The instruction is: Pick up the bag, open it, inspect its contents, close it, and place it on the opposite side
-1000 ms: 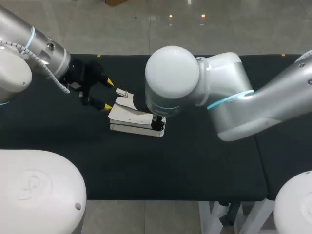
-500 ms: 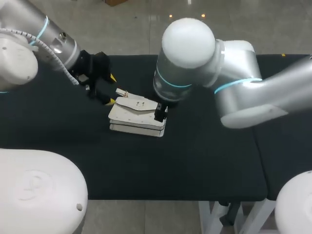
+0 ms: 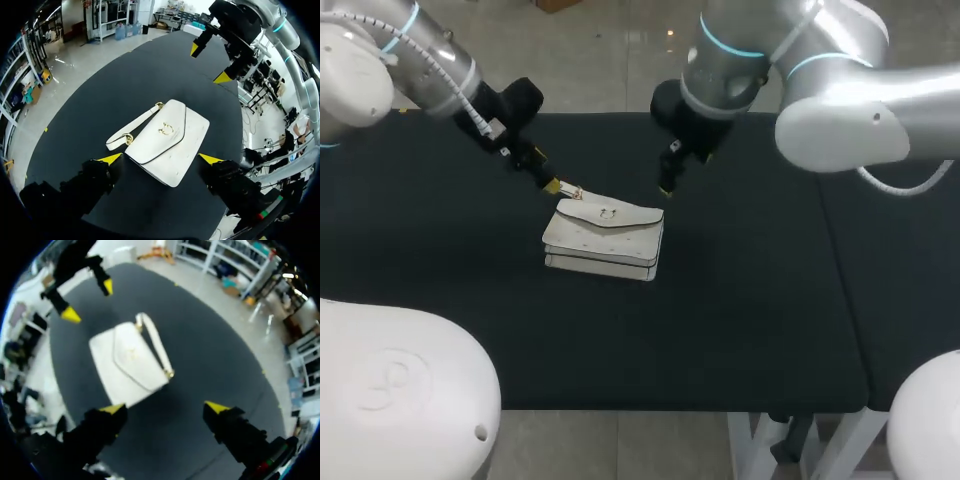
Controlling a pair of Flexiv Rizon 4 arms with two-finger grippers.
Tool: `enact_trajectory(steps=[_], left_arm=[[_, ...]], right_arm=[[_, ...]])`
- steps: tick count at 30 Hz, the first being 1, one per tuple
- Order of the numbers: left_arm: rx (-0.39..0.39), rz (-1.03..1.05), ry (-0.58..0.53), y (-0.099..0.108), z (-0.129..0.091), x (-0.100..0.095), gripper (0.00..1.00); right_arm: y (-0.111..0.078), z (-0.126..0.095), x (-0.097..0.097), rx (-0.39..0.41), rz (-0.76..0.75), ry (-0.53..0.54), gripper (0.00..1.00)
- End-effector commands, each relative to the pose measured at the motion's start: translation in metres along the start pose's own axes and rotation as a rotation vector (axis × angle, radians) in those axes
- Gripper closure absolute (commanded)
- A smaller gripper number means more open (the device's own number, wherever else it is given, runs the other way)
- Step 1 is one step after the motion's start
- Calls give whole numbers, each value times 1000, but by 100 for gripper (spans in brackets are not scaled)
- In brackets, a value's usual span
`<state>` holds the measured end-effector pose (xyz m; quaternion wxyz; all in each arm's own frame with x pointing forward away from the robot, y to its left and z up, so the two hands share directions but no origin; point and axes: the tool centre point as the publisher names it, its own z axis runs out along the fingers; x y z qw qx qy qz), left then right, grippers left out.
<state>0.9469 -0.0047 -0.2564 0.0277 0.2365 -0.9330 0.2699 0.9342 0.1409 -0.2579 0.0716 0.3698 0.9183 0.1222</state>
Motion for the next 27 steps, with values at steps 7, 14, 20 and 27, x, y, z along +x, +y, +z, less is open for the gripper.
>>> enact_trajectory(steps=[7, 14, 20, 27], left_arm=[[-162, -432, 60, -6, 0, -5, 0], [-124, -752, 94, -19, 17, 3, 0], [-74, -1033, 165, -8, 21, 5, 0], [-18, -1174, 185, 4, 27, 2, 0]], right_arm=[[8, -3, -4, 179, 589, 261, 0], [4, 0, 2, 157, 809, 341, 0], [-7, 12, 9, 105, 1086, 430, 0], [-9, 26, 14, -11, 1250, 478, 0]])
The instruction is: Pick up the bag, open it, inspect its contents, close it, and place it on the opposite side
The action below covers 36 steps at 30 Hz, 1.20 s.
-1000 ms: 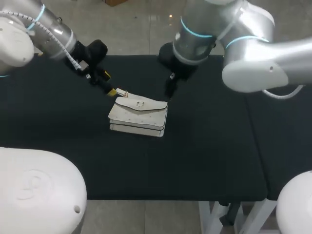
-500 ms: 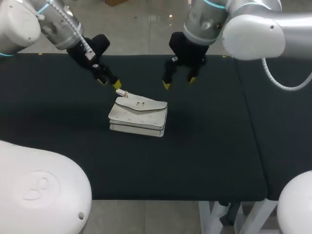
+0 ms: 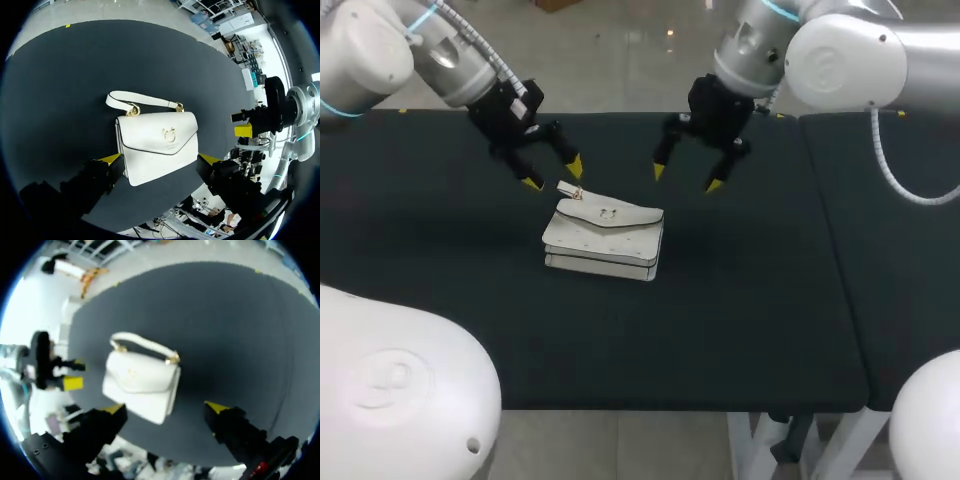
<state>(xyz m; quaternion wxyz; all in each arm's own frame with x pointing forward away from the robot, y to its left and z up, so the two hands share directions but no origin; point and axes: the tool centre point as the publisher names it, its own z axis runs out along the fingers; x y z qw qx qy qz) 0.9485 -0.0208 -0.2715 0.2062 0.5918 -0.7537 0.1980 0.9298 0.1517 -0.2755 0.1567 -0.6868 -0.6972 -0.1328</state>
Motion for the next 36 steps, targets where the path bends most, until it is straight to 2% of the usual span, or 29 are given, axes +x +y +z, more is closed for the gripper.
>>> enact_trajectory(steps=[1, 4, 16, 18, 19, 22, 26, 30, 33, 36], left_arm=[[76, -293, 104, 5, 7, -8, 0], [118, -374, 90, 2, 9, -11, 0], [118, -374, 90, 2, 9, -11, 0], [99, -286, 121, 0, 12, -13, 0], [98, -238, 136, -2, 13, -17, 0], [11, -101, 202, -5, 17, -30, 0], [-13, -64, 313, -10, 21, -42, 0], [-25, -2, 360, -16, 29, -44, 0], [-43, 44, 396, -17, 34, -41, 0], [-43, 44, 396, -17, 34, -41, 0]], right_arm=[[-6, 11, -7, -152, 392, 257, 0], [-5, 16, -5, -205, 412, 295, 0], [-5, 16, -5, -205, 412, 295, 0], [-5, 16, -5, -205, 412, 295, 0], [-4, 21, -1, -199, 398, 297, 0], [0, 37, 2, -134, 389, 310, 0], [4, 51, 3, -79, 354, 338, 0], [6, 56, 6, -63, 312, 376, 0], [2, 63, 9, -26, 185, 453, 0], [2, 63, 9, -26, 185, 453, 0]])
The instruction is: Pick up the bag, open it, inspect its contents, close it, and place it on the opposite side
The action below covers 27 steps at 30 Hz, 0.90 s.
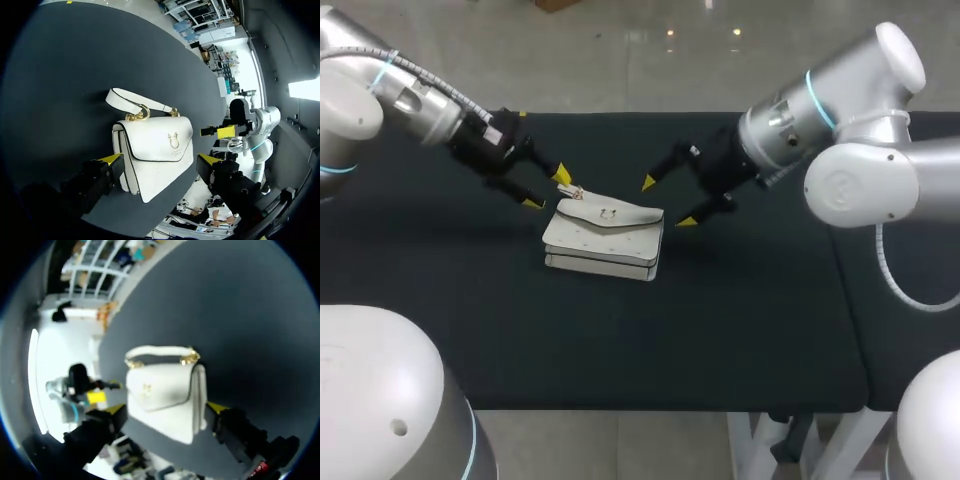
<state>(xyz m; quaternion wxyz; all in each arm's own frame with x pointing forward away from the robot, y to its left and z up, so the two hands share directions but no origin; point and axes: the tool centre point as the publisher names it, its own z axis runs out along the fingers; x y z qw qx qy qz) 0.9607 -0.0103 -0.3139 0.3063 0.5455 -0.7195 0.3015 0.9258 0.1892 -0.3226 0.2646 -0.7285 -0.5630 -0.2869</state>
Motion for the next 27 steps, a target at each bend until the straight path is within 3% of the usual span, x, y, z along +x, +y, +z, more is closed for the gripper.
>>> enact_trajectory(steps=[1, 10, 13, 24, 27], left_arm=[[-73, -2, 90, -10, 3, -8, 0], [-72, 5, 94, -11, 5, -9, 0], [-84, 4, 117, -10, 8, -12, 0], [-40, -18, 146, 1, 3, -13, 0], [-40, -9, 151, 4, 8, -10, 9]], right_arm=[[5, 3, -7, 101, -17, 47, 0], [5, 3, -7, 101, -17, 47, 0], [10, 14, -13, 137, -1, 81, 0], [10, 33, -18, 143, 23, 167, 0], [8, 35, -15, 142, 23, 173, 0]])
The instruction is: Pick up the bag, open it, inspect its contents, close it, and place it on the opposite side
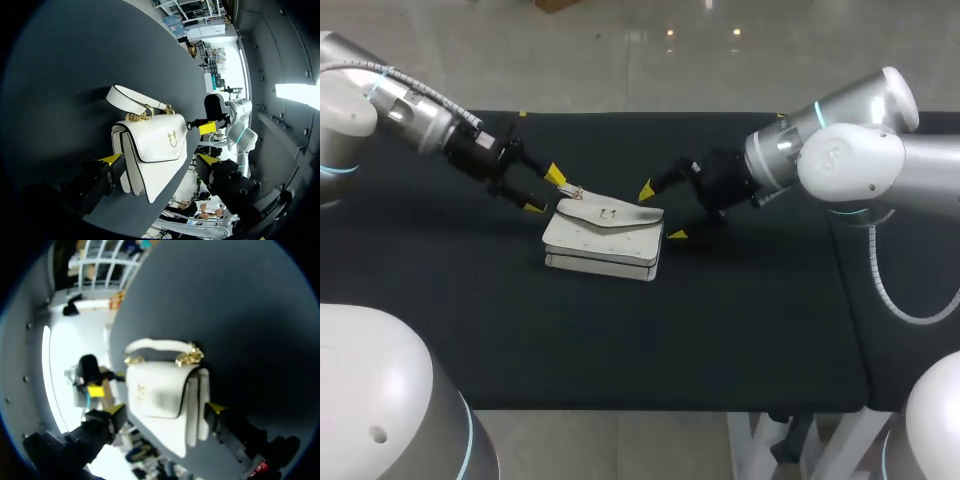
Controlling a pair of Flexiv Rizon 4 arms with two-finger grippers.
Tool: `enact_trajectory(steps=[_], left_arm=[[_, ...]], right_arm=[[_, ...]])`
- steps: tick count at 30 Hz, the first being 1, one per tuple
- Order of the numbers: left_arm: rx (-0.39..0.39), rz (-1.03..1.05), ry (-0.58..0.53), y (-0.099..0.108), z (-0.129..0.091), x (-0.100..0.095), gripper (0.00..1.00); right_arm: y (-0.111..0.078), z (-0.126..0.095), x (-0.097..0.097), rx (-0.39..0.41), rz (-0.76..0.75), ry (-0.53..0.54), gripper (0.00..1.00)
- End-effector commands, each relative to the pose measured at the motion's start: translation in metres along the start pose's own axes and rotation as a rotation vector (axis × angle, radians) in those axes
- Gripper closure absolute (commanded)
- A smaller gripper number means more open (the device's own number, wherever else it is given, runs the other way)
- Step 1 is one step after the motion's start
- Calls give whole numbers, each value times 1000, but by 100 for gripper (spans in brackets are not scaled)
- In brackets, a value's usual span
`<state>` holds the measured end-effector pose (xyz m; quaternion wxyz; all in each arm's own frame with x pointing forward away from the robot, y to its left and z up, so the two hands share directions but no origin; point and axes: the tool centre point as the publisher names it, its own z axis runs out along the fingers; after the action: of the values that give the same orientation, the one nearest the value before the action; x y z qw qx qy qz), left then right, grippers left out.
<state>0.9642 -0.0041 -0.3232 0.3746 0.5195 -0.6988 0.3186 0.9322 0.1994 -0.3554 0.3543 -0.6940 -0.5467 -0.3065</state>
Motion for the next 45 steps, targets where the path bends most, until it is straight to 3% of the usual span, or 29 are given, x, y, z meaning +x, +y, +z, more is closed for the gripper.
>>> enact_trajectory(steps=[1, 4, 10, 15, 23, 35, 40, 45], left_arm=[[12, 7, 7, 5, 10, 0, 13], [10, 4, 5, 6, 19, -1, 19], [12, 6, -1, 9, 25, -4, 18], [34, -6, 26, 10, 27, -11, 25], [43, -8, 55, 8, 35, -17, 53], [47, -15, 56, 8, 38, -21, 54], [46, -15, 55, 7, 41, -21, 53], [43, -19, 59, 5, 45, -25, 51]], right_arm=[[2, 4, 0, 25, -2, 18, 0], [3, 5, 0, 26, 0, 29, 0], [4, 5, 2, 19, 0, 44, 0], [4, 9, 2, 27, 4, 59, 0], [-3, 10, -1, 30, 38, 71, 5], [-13, 2, 4, 7, 97, 93, 25], [-14, 14, 0, 22, 111, 94, 24], [-10, 25, -7, 44, 144, 117, 15]])
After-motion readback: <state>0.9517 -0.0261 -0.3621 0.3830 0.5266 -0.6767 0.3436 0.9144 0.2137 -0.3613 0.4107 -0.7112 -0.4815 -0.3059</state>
